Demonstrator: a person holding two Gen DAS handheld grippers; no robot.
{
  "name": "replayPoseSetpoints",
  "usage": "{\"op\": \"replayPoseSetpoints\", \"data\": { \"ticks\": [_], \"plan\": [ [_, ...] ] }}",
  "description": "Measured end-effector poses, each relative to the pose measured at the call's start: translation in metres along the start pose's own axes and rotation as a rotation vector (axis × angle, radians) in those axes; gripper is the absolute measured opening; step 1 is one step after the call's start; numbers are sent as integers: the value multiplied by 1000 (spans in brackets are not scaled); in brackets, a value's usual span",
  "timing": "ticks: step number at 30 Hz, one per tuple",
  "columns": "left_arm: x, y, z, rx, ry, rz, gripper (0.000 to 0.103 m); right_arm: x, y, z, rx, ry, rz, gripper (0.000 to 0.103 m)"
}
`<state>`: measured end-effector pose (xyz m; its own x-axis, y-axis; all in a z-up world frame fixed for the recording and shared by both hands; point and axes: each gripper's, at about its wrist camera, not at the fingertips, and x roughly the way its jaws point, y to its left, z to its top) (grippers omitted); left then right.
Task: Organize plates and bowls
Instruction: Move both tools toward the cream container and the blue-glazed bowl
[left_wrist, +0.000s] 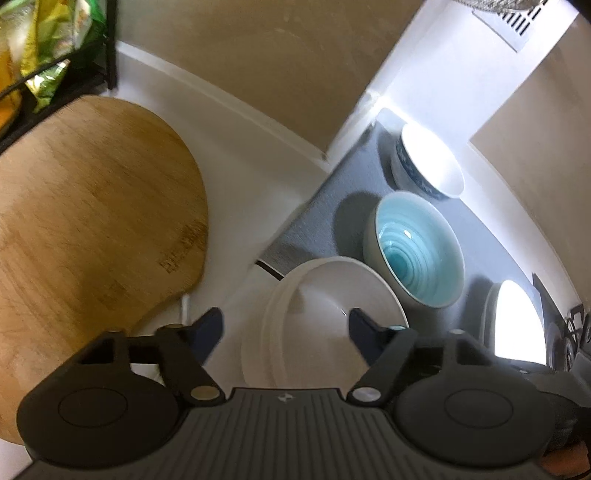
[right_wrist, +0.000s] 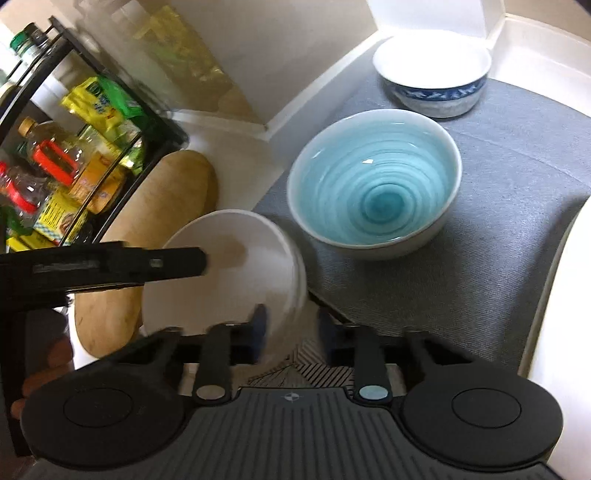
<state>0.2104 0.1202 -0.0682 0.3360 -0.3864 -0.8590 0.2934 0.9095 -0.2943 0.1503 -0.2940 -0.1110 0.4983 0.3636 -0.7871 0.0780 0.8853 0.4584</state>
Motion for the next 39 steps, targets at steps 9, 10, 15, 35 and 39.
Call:
{"op": "replayPoseSetpoints", "data": {
  "ticks": [9,10,15,35,39],
  "plan": [
    [17,-15,-12,24,83,-48,63,-18,-10,-1,9,40,-21,18],
    [19,-16,-12,26,87,-53,63,-21,-11,-2,12,41,-26,18],
    [24,-29,-11,61,96,-78,63,-29,-20,-6,31,37,-52,18],
    [5,-34,34,38,-20,-22,98,-62,-55,26,84,-137,-107,47],
    [21,-41,51,3,4,-16,98,-56,-64,41,89,-174,-143,47]
  ]
}}
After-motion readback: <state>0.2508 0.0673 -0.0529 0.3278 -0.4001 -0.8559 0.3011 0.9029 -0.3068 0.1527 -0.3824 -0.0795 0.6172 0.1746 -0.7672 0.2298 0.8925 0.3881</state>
